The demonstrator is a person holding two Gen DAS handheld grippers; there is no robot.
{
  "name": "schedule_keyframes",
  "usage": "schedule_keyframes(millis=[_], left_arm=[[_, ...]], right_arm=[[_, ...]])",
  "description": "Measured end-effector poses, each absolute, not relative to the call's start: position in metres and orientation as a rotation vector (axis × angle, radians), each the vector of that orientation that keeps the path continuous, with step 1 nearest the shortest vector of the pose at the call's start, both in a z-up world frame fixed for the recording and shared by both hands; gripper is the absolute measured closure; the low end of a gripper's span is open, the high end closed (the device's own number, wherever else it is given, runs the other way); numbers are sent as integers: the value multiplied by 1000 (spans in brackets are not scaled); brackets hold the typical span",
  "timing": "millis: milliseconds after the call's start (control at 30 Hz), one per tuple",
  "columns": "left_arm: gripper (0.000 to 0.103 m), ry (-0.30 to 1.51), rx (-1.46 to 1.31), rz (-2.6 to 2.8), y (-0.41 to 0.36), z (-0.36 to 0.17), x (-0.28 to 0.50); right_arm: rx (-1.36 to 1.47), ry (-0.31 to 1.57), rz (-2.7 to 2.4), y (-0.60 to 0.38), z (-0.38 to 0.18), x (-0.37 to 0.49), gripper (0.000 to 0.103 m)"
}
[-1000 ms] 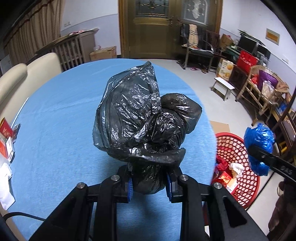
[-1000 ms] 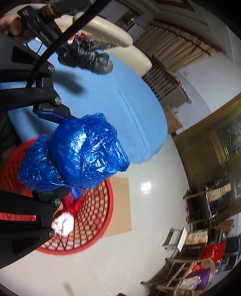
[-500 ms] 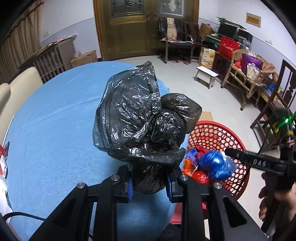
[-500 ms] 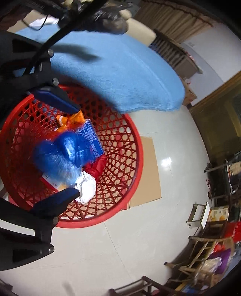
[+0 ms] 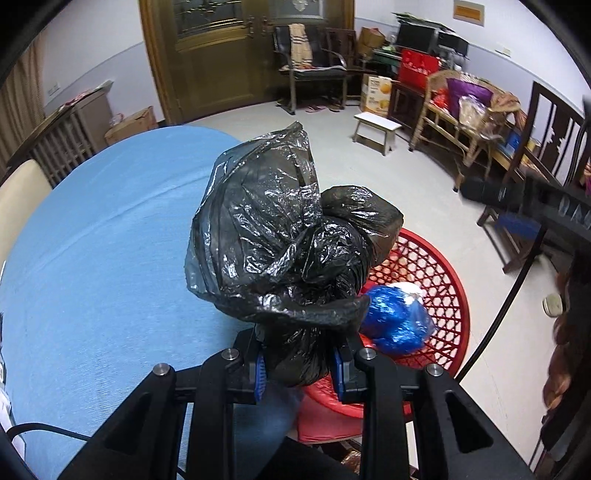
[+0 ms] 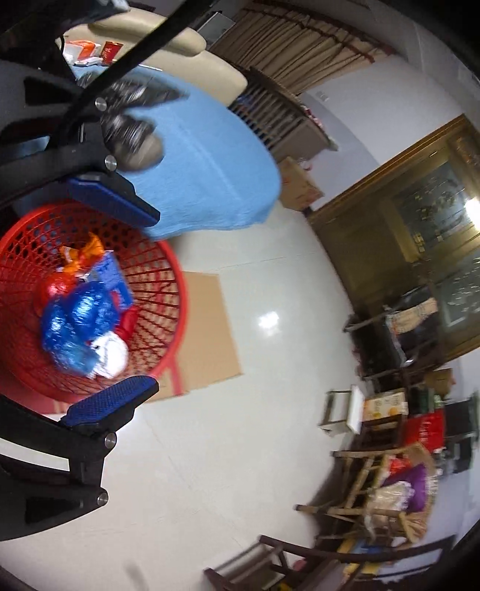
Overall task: Collect trash
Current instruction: 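Carry the black bag and blue bag in both tools over the red wastebasket, then open the right tool then the left tool, dropping both bags into the basket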
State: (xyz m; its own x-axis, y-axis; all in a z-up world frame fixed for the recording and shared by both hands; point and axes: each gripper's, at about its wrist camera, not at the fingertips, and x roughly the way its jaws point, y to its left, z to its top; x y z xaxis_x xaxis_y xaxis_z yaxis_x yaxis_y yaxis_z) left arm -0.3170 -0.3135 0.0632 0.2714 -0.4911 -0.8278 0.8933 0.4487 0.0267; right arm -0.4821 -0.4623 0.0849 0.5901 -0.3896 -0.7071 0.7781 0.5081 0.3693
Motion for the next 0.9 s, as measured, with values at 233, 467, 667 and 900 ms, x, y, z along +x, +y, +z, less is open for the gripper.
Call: schedule_keyframes(millis=[233,467,667,900], left_arm=[[74,864,594,-1028,-328,56,-330],[74,878,617,-1046,-338,47,-334],[74,893,640,-1057,-346,39,-337],[39,906,652,-1064,-357,33,-335]], right_arm=[[696,491,-784,-464,117,-495,18],[683,404,-809,-466,135,-508,18],[680,385,-816,-467,138,-511,18],[672,367,-820,-466,143,-514,18]])
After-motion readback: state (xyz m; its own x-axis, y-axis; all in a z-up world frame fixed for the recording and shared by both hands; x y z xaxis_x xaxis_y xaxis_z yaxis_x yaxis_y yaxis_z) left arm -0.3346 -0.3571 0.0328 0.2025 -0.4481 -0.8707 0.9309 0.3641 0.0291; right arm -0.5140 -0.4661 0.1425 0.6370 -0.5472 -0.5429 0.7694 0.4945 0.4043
